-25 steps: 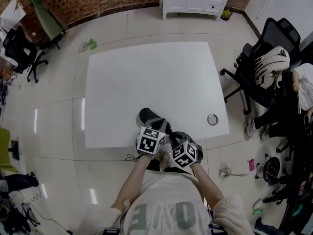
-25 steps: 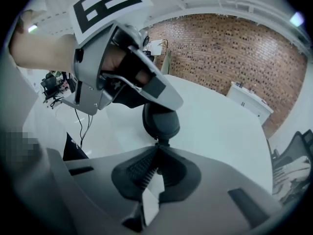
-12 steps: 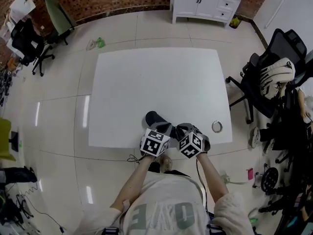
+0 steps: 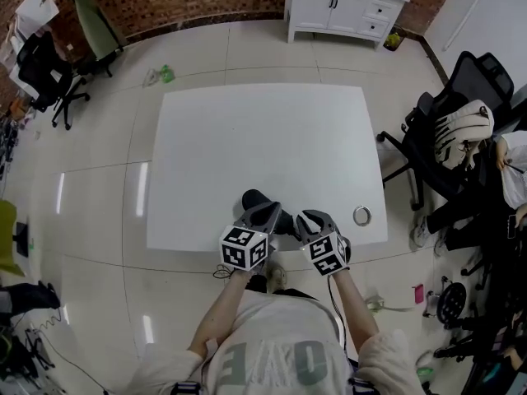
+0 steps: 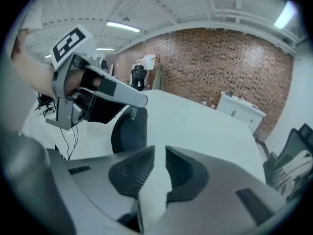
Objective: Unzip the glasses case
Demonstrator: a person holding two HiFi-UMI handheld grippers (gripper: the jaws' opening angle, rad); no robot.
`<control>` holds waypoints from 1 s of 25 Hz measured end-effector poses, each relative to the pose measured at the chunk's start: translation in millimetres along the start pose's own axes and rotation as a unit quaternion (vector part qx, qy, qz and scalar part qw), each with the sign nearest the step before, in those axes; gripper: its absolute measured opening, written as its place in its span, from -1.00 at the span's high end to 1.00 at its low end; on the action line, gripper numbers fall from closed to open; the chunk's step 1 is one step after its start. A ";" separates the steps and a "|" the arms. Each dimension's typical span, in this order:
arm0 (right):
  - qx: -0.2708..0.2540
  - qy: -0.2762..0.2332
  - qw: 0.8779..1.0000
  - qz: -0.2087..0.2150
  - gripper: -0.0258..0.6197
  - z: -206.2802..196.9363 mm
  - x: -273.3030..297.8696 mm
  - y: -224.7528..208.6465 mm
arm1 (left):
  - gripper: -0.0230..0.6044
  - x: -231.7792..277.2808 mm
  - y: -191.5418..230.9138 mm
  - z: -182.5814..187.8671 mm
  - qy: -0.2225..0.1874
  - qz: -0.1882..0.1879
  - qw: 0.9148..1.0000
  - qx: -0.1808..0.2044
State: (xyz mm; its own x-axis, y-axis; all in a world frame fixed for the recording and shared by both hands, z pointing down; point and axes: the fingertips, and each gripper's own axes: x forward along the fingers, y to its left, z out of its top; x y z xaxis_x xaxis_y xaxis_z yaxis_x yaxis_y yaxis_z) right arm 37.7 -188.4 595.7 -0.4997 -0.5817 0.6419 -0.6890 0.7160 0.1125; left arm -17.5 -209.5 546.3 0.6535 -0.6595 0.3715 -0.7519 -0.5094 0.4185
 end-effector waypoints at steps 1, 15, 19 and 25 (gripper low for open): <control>0.021 -0.020 1.000 -0.012 0.70 7.3 -8.9 -5.5 | 0.92 -12.5 2.8 18.1 -0.052 0.001 0.999 -0.003; 0.323 -0.277 0.902 -0.078 0.62 20.9 -99.5 -62.3 | 0.92 -150.6 89.5 64.4 -0.362 0.030 0.928 -0.078; 0.320 -0.272 0.904 -0.078 0.62 27.6 -97.8 -62.5 | 0.92 -151.9 88.4 71.5 -0.356 0.035 0.932 -0.065; 0.322 -0.269 0.905 -0.071 0.62 39.8 -108.0 -44.4 | 0.92 -155.4 78.2 74.8 -0.340 0.001 0.937 -0.082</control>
State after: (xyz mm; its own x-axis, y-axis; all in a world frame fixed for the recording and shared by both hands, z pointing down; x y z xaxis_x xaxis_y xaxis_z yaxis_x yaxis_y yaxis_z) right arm 101.3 -172.8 491.2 -0.4464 -0.8777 0.1740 -0.8429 0.3473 -0.4109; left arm -184.3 -188.2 459.2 0.4041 -0.8882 -0.2186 -0.6932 -0.4533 0.5604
